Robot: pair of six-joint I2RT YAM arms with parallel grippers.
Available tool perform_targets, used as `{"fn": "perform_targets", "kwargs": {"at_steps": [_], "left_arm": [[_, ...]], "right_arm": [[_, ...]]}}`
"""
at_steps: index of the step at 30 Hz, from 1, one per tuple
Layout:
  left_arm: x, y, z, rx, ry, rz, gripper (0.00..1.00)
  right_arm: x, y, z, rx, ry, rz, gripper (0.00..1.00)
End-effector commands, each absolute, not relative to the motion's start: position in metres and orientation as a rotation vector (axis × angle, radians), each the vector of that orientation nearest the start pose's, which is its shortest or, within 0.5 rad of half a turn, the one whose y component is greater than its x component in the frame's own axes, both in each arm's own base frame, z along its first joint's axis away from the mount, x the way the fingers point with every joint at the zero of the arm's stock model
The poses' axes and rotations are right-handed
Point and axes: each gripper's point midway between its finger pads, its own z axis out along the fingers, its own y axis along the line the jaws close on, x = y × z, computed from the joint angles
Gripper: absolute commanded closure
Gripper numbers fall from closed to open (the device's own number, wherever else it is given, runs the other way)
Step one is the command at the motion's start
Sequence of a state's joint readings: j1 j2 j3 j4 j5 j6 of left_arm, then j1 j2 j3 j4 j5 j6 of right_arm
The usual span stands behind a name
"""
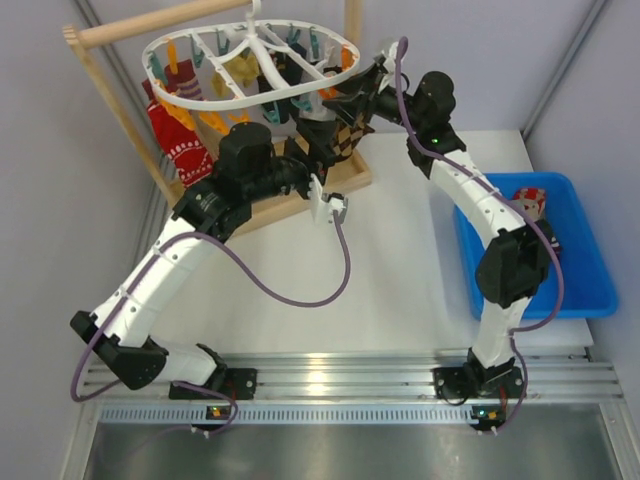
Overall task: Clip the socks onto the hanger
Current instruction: Open the clamp at the hanger.
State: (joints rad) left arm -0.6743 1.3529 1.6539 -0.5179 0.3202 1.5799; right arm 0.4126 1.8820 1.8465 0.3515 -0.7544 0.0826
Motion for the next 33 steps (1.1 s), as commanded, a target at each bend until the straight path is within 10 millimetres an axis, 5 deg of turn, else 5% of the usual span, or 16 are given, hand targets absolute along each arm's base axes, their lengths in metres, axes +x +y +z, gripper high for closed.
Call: {"fn": "perform_targets", "kwargs": {"at_steps": [1, 4, 11, 13, 17, 21, 29, 33], "left_arm": [[0.334, -0.266, 0.491, 1.675, 0.398, 0.600, 0.22], [0.345, -0.264, 0.496, 1.660, 0.342, 0.666, 0.23], [0.373, -0.261, 0.499, 1.693, 0.277, 0.761, 0.26], [0.378, -0.265, 0.505, 1.692, 0.250, 0.768, 0.27], [0.385, -0.273, 0.504, 1.724, 0.204, 0.777, 0.29], [0.393, -0.276, 0.498, 1.773, 0.154, 0.800, 0.32], [0.415, -0.267, 0.477, 1.885, 0.116, 0.889, 0.36], [0.420, -0.265, 0.466, 1.941, 0.035, 0.942, 0.39]], "right_arm": [[0.442, 0.343, 0.467, -0.876, 1.000, 0.897, 0.52], [0.444, 0.344, 0.466, -0.876, 0.996, 0.902, 0.53], [0.434, 0.343, 0.465, -0.896, 0.990, 0.918, 0.82], [0.434, 0.341, 0.460, -0.902, 1.016, 0.914, 0.82], [0.435, 0.338, 0.455, -0.905, 1.035, 0.905, 0.61], [0.440, 0.339, 0.448, -0.898, 1.045, 0.906, 0.62], [0.436, 0.331, 0.457, -0.878, 1.035, 0.928, 0.95], [0.427, 0.325, 0.460, -0.886, 1.058, 0.975, 1.00]]}}
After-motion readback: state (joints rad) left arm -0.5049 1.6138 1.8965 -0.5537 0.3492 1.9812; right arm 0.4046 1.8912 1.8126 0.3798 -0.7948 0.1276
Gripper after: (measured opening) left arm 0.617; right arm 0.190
